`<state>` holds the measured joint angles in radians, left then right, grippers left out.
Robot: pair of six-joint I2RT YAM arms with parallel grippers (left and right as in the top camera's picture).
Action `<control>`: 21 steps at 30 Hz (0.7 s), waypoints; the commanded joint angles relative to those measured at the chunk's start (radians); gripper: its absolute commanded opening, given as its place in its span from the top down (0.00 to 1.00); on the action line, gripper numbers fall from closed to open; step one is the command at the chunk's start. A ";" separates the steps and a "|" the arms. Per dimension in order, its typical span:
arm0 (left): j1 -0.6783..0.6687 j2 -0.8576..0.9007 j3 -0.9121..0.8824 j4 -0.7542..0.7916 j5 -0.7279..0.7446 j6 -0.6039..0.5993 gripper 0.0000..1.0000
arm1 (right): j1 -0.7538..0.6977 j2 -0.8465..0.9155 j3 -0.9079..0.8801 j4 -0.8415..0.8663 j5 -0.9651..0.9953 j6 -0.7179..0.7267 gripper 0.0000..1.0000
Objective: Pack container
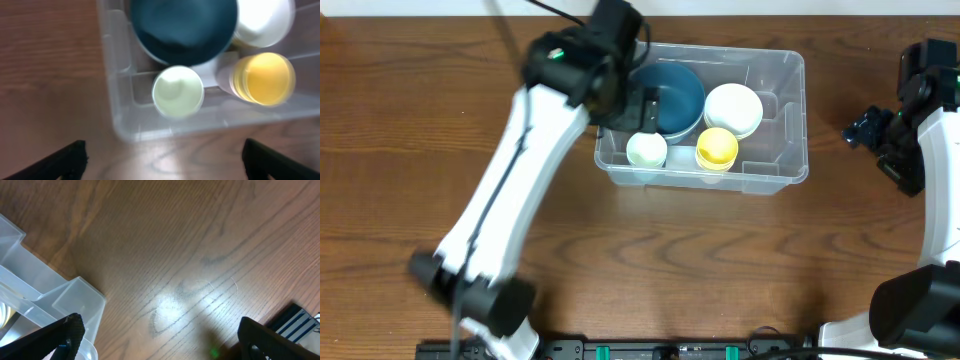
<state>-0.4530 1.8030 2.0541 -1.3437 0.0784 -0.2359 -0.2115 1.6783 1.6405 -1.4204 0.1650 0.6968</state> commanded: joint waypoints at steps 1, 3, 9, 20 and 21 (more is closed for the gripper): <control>0.005 -0.165 0.031 -0.093 -0.075 -0.005 0.02 | -0.004 -0.001 -0.003 -0.001 0.003 0.013 0.01; 0.005 -0.222 0.031 -0.154 -0.112 -0.035 0.02 | -0.004 -0.001 -0.003 -0.001 0.003 0.013 0.01; 0.005 -0.434 -0.016 -0.270 -0.142 -0.171 0.02 | -0.004 -0.001 -0.003 -0.001 0.003 0.013 0.01; 0.005 -1.065 -0.482 -0.165 -0.180 -0.348 0.02 | -0.004 -0.001 -0.003 -0.001 0.003 0.013 0.01; 0.005 -1.109 -0.517 -0.151 -0.180 -0.357 0.02 | -0.004 -0.001 -0.003 -0.001 0.003 0.013 0.01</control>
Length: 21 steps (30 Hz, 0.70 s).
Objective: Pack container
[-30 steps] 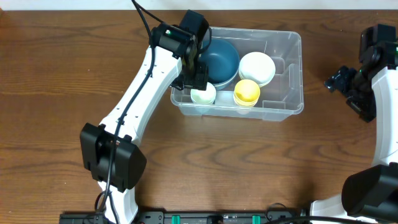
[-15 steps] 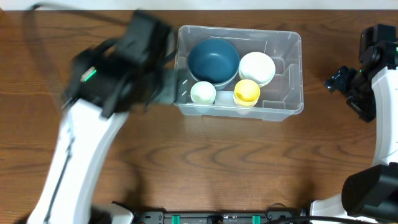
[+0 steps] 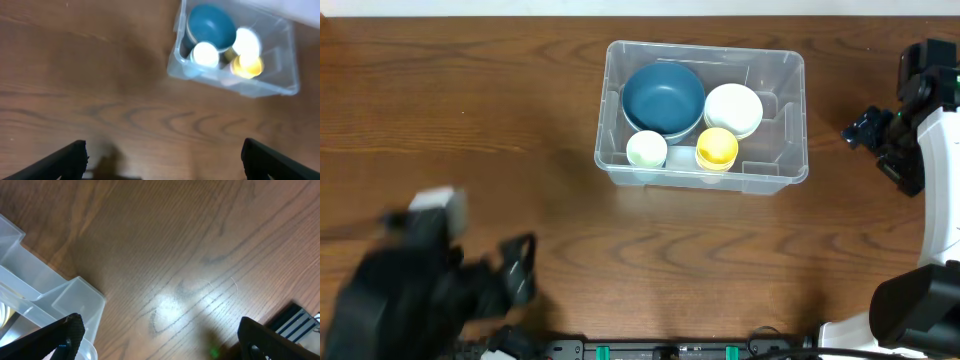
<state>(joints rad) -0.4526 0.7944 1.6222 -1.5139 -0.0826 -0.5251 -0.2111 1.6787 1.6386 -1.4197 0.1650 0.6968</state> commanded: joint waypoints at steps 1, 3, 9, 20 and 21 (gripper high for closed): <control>0.004 -0.162 -0.133 0.035 -0.019 -0.087 0.02 | -0.005 -0.001 -0.001 -0.002 0.003 0.013 0.01; 0.004 -0.245 -0.197 0.052 -0.020 -0.125 0.02 | -0.005 -0.001 -0.001 -0.002 0.003 0.013 0.01; 0.004 -0.375 -0.296 0.057 -0.019 -0.214 0.02 | -0.005 -0.001 -0.001 -0.002 0.003 0.013 0.01; 0.004 -0.378 -0.296 -0.025 0.006 -0.213 0.02 | -0.005 -0.001 -0.001 -0.002 0.003 0.013 0.01; 0.004 -0.378 -0.296 -0.026 0.005 -0.212 0.02 | -0.005 -0.001 -0.001 -0.002 0.003 0.013 0.01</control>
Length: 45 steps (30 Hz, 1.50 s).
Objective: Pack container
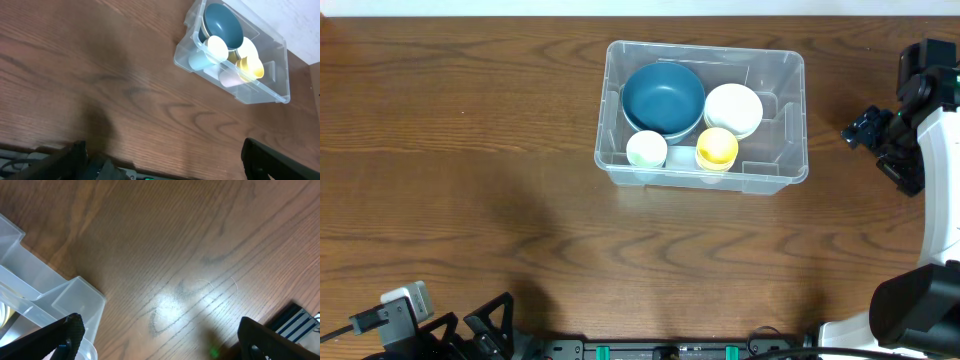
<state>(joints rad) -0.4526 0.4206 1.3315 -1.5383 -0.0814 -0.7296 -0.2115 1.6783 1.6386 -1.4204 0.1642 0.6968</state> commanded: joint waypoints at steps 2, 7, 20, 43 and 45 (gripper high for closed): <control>0.004 -0.005 -0.013 0.002 0.002 0.027 0.02 | -0.004 -0.001 -0.001 -0.001 0.004 0.013 0.01; 0.005 -0.005 -0.084 0.113 0.027 0.219 0.02 | -0.004 -0.001 -0.001 -0.001 0.004 0.013 0.01; 0.302 -0.202 -0.639 0.777 0.380 0.699 0.02 | -0.004 -0.001 -0.001 -0.001 0.004 0.013 0.01; 0.439 -0.419 -1.278 1.514 0.384 0.736 0.02 | -0.004 -0.001 -0.001 -0.001 0.004 0.013 0.01; 0.441 -0.419 -1.308 1.514 0.384 0.736 0.02 | -0.004 -0.001 -0.001 -0.001 0.004 0.013 0.01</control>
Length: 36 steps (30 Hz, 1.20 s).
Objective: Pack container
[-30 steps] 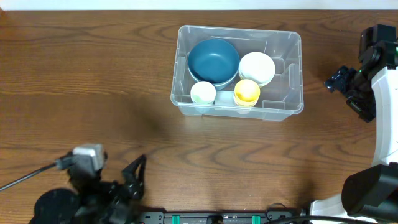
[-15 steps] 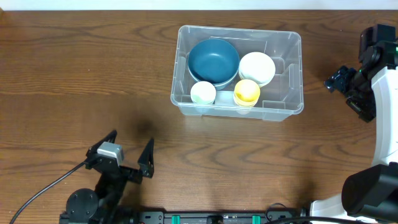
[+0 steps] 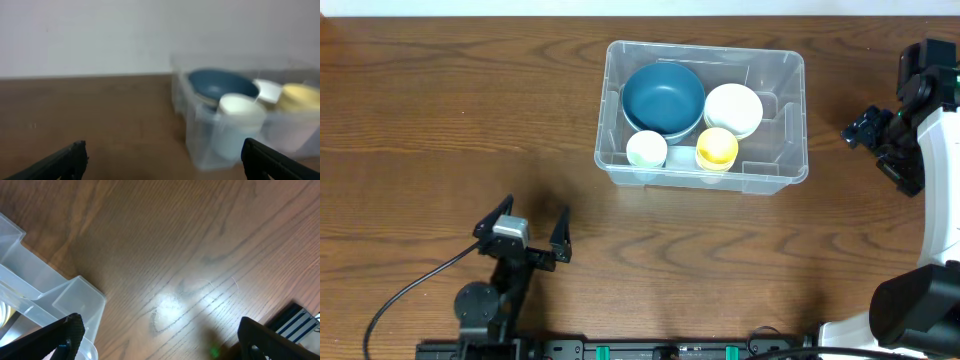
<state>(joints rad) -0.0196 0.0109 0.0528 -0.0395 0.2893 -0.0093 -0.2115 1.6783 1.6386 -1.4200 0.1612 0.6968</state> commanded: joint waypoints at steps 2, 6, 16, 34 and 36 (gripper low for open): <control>0.008 -0.009 -0.049 -0.009 0.013 0.016 0.02 | -0.004 -0.001 -0.001 -0.001 0.007 0.013 0.01; 0.008 -0.009 -0.049 -0.007 0.013 0.013 0.02 | -0.004 -0.001 -0.001 -0.001 0.007 0.013 0.01; 0.008 -0.009 -0.049 -0.007 -0.043 0.013 0.02 | -0.004 -0.001 -0.001 -0.001 0.007 0.013 0.01; 0.008 -0.007 -0.049 -0.007 -0.043 0.013 0.02 | -0.004 -0.001 -0.001 -0.001 0.007 0.013 0.01; 0.008 -0.007 -0.049 -0.007 -0.043 0.013 0.02 | -0.004 -0.001 -0.001 -0.001 0.007 0.013 0.01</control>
<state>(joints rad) -0.0166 0.0109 0.0303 -0.0257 0.2550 -0.0025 -0.2111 1.6783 1.6386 -1.4204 0.1608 0.6968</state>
